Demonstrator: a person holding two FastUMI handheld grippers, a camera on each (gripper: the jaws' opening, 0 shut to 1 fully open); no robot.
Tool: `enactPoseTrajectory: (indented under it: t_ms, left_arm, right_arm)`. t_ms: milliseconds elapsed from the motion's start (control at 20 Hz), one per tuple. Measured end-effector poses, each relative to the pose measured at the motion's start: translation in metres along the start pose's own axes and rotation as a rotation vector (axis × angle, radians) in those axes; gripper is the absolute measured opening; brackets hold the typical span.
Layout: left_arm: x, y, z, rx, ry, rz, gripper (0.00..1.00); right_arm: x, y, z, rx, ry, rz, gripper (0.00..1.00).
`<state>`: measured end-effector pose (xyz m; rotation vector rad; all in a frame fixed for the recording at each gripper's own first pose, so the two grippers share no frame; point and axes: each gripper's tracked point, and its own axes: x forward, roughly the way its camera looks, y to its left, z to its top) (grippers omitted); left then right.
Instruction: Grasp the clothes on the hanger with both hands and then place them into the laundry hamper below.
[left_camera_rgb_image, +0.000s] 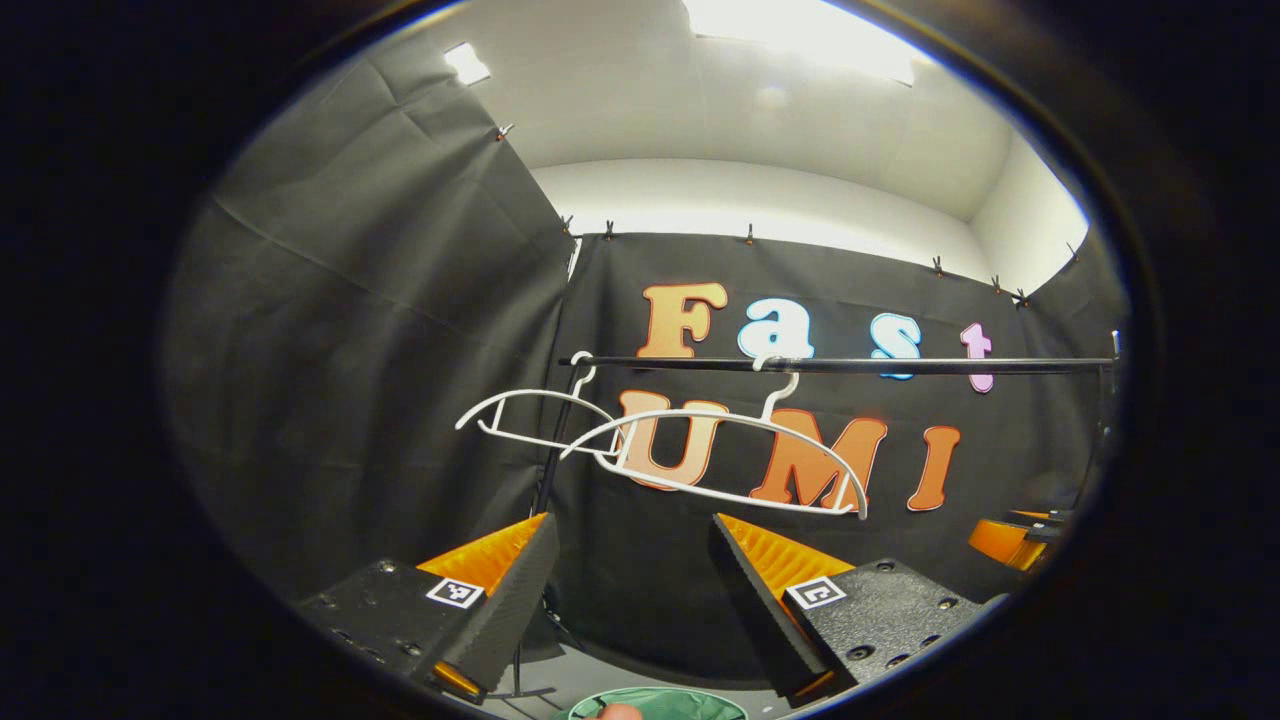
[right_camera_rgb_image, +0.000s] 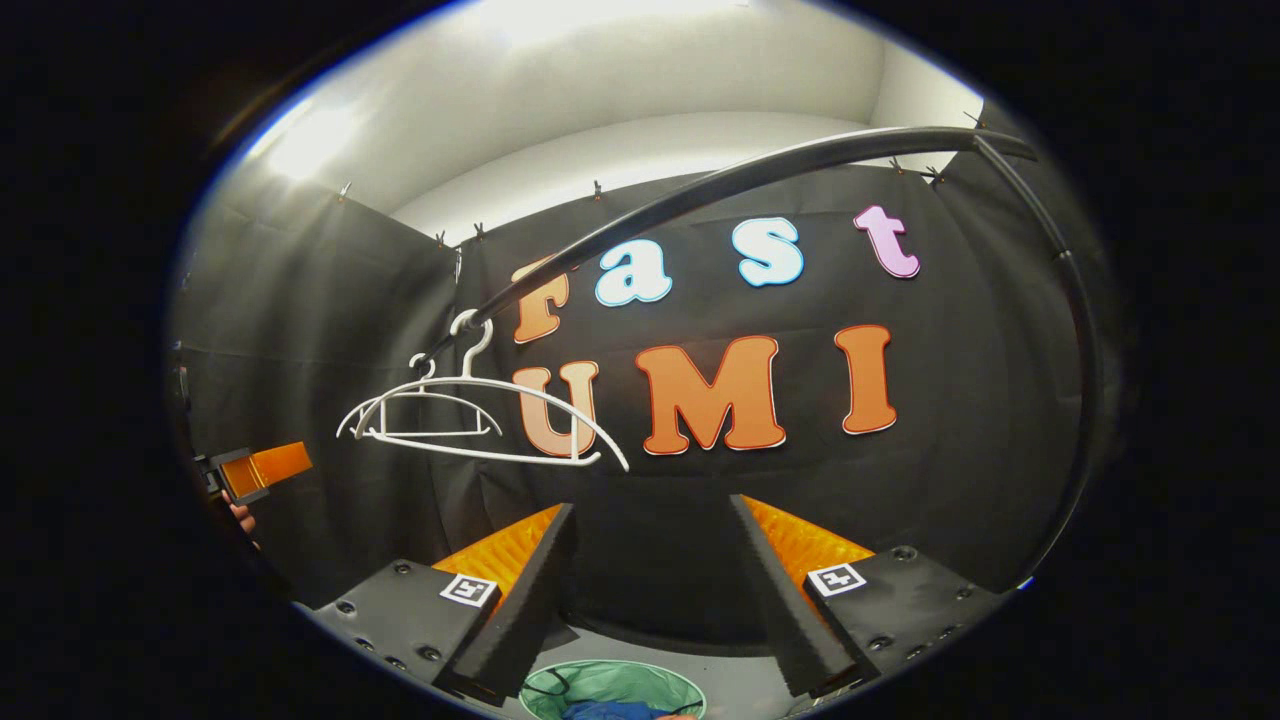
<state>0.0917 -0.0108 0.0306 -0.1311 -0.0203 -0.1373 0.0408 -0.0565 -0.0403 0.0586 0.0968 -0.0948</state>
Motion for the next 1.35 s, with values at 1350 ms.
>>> enactPoseTrajectory:
  t_ms: [1350]
  left_arm:
    - [-0.005,0.007,-0.012,-0.013,0.036,-0.009,0.92]
  right_arm:
    - [0.004,0.006,-0.01,0.004,0.021,0.005,0.98]
